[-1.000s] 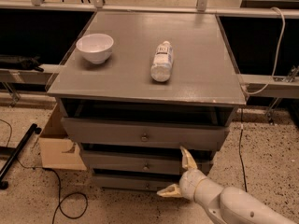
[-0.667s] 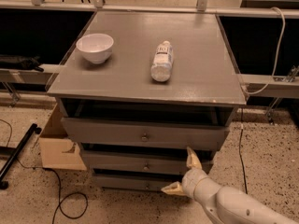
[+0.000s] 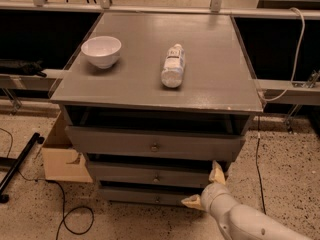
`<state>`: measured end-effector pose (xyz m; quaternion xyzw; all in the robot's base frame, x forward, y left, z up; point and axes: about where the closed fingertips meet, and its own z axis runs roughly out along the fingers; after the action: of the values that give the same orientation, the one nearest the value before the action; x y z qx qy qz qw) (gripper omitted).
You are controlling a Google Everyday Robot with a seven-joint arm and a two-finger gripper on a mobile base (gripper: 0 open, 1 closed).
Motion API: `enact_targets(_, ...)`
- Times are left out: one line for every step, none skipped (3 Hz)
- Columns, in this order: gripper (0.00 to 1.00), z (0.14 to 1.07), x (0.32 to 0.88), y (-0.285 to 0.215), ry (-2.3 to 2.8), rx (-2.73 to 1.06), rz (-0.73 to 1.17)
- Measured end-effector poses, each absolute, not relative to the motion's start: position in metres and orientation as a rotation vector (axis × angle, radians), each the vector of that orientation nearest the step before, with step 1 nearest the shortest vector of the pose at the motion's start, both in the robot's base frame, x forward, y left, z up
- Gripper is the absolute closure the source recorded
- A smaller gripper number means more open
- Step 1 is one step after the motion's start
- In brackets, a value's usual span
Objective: Open middle drawer
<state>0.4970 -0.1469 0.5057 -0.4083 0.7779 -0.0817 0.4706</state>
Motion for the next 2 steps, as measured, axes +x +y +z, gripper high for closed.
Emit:
enact_targets(0.00,0.5033,0.4992,-0.1179,1.864,-1.060,-0.153)
enact_targets(0.00,0.5033,0.4992,-0.1179,1.864,-1.060,-0.153)
